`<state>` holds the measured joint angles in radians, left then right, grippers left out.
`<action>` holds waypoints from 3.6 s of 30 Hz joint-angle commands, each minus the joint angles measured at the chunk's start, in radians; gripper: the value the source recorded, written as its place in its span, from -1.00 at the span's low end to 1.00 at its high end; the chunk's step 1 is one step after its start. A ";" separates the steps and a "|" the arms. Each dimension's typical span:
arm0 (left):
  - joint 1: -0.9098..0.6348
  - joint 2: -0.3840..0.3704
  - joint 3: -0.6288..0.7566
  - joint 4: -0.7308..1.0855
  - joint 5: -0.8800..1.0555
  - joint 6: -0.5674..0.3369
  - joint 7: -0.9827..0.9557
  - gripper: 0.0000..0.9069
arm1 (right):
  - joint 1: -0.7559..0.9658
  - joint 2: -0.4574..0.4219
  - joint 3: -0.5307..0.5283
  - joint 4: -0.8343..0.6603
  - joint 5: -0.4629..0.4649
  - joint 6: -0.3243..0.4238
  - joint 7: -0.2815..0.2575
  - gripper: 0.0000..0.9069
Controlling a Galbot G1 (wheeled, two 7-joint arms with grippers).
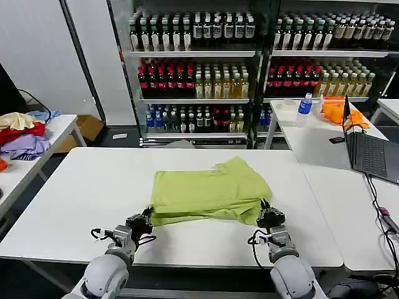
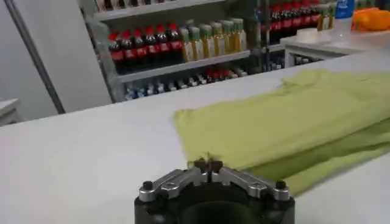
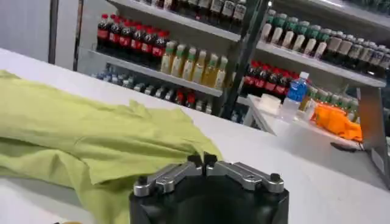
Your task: Fold and organize the clothes.
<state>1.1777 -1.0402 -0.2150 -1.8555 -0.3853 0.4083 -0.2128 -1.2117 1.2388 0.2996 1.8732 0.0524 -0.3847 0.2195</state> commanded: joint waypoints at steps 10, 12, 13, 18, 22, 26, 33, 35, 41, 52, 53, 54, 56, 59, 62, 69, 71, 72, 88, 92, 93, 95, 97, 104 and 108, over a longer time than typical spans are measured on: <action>0.054 -0.009 -0.036 -0.032 -0.036 -0.006 -0.028 1.00 | -0.104 0.021 0.067 0.086 0.034 0.055 0.014 1.00; 0.052 -0.012 -0.033 -0.028 -0.043 -0.005 -0.029 1.00 | -0.102 0.021 0.083 0.064 0.041 0.044 0.031 1.00; 0.051 -0.013 -0.031 -0.023 -0.045 -0.004 -0.029 1.00 | -0.093 0.018 0.089 0.047 0.047 0.035 0.041 1.00; 0.044 -0.014 -0.023 -0.005 -0.064 0.004 -0.029 1.00 | -0.069 0.018 0.088 0.013 0.126 -0.043 0.057 1.00; 0.043 -0.015 -0.020 0.002 -0.066 0.009 -0.019 1.00 | -0.071 0.025 0.080 -0.001 0.147 -0.070 0.061 1.00; 0.042 -0.014 -0.019 0.001 -0.065 0.015 -0.017 1.00 | -0.068 0.027 0.063 -0.004 0.174 -0.104 0.060 1.00; 0.041 -0.011 -0.021 0.011 -0.071 0.022 -0.019 -0.96 | -0.065 0.029 0.037 0.009 0.198 -0.135 0.058 -0.80; 0.042 -0.010 -0.022 0.015 -0.073 0.024 -0.017 -0.96 | -0.067 0.031 0.031 0.007 0.197 -0.136 0.059 -1.00; 0.052 -0.007 -0.019 0.012 -0.050 0.031 -0.003 -0.96 | -0.075 0.031 0.023 0.010 0.195 -0.131 0.060 -1.00; 0.056 -0.011 -0.016 -0.009 -0.064 0.030 0.017 -0.96 | -0.077 0.021 0.021 0.012 0.200 -0.119 0.053 -1.00; 0.060 -0.011 -0.017 -0.016 -0.064 0.030 0.017 -0.96 | -0.080 0.020 0.021 0.015 0.201 -0.116 0.052 -1.00; 0.066 -0.010 -0.018 -0.026 -0.064 0.030 0.017 -0.96 | -0.082 0.019 0.022 0.017 0.201 -0.116 0.052 -1.00; 0.080 -0.010 -0.020 -0.046 -0.063 0.030 0.016 -0.96 | -0.093 0.015 0.022 0.034 0.201 -0.116 0.053 -1.00; 0.103 -0.005 -0.029 -0.094 -0.064 0.033 0.013 -0.96 | -0.117 0.003 0.024 0.073 0.199 -0.116 0.053 -1.00; 0.133 0.000 -0.039 -0.142 -0.070 0.041 0.005 -0.96 | -0.148 -0.008 0.030 0.121 0.199 -0.121 0.053 -1.00; 0.260 0.008 -0.083 -0.285 -0.066 0.052 -0.009 -0.96 | -0.256 -0.032 0.069 0.228 0.187 -0.130 0.045 -1.00; 0.309 0.008 -0.093 -0.319 -0.061 0.051 -0.012 -0.96 | -0.290 -0.040 0.087 0.254 0.183 -0.132 0.041 -1.00; 0.333 0.007 -0.097 -0.334 -0.057 0.051 -0.012 -0.96 | -0.299 -0.042 0.092 0.260 0.182 -0.134 0.040 -1.00; 0.458 -0.007 -0.124 -0.383 0.002 0.056 -0.042 1.00 | -0.424 -0.039 0.146 0.366 0.101 -0.178 0.004 1.00; 0.445 0.001 -0.146 -0.390 -0.004 0.058 -0.043 1.00 | -0.431 -0.040 0.165 0.388 0.073 -0.097 0.004 1.00; 0.443 0.004 -0.152 -0.392 -0.007 0.058 -0.044 1.00 | -0.432 -0.042 0.172 0.395 0.072 -0.085 0.004 1.00; 0.436 0.014 -0.172 -0.396 -0.024 0.061 -0.049 1.00 | -0.428 -0.048 0.187 0.411 0.078 -0.058 0.004 1.00; 0.428 0.024 -0.192 -0.403 -0.037 0.066 -0.052 1.00 | -0.420 -0.058 0.198 0.419 0.088 -0.045 0.004 1.00; 0.305 0.048 -0.206 -0.346 -0.129 0.083 -0.072 1.00 | -0.266 -0.105 0.179 0.346 0.173 -0.057 0.033 1.00; 0.156 0.053 -0.147 -0.228 -0.175 0.097 -0.077 1.00 | -0.039 -0.116 0.070 0.197 0.214 -0.103 0.054 1.00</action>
<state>1.5456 -1.0018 -0.3979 -2.2293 -0.4623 0.4866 -0.2787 -1.4848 1.1521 0.4457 2.1971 0.2109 -0.4780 0.2573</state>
